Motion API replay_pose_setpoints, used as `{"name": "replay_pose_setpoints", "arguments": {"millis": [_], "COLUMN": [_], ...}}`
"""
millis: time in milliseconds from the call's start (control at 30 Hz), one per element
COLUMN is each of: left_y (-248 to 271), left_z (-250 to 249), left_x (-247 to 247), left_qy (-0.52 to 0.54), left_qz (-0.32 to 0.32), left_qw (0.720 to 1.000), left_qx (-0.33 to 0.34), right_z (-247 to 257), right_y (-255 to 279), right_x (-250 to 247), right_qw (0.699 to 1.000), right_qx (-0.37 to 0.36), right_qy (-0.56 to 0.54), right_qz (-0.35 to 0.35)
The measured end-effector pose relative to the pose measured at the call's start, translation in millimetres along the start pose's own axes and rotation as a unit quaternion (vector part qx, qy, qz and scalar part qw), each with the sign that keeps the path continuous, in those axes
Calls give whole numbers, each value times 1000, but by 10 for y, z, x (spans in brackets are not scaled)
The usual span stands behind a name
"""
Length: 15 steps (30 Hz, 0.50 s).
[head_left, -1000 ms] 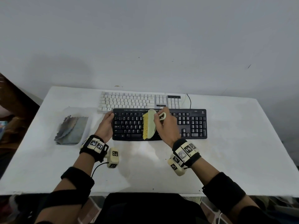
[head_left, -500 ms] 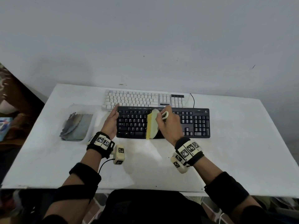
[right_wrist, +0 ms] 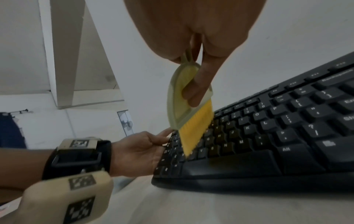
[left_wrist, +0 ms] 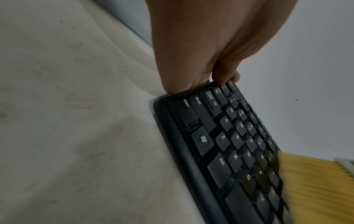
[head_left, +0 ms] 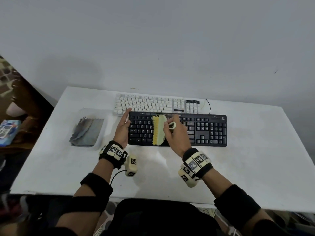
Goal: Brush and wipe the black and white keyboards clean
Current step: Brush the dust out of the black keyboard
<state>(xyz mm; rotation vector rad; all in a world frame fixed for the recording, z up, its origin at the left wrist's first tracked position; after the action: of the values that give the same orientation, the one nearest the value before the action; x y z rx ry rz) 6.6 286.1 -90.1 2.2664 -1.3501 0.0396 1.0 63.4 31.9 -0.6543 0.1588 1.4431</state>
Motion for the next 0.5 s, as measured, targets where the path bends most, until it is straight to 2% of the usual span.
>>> {"name": "replay_pose_setpoints", "arguments": {"millis": [133,233,300,433,500], "left_y": [2,2,24,100,116], "left_z": [-9,-10,4,20,19], "left_x": [-16,-48,-44,27,29], "left_qy": [0,9,18,30,38], "left_qz": [-21,-45,-48,-44,-52], "left_qw": [1000,999,998,996,995], "left_qx": [-3,-15,-33,-71,-71], "right_z": [27,79,65,44,20], "right_y": [-152,-155,-70,132,114], "right_x": [-203,-195,-69,155,110], "right_qw": [997,995,997,999,999], "right_qx": [8,7,5,-24,-22], "right_qy": [-19,-27,-15,12,11], "right_qz": [-81,-99,-69,39,47]}}
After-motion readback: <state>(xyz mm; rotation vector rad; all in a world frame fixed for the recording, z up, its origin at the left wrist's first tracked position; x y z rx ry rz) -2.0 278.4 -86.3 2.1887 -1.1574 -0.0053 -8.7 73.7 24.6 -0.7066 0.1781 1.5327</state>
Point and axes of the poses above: each hand's wrist, its own y-axis away from the middle knuckle, its own x-axis out of the palm, z = x × y, the point moved 10 cm from there along -y, towards the middle knuckle, and after that the axes turned 15 degrees about -z, right-handed, at the moved point
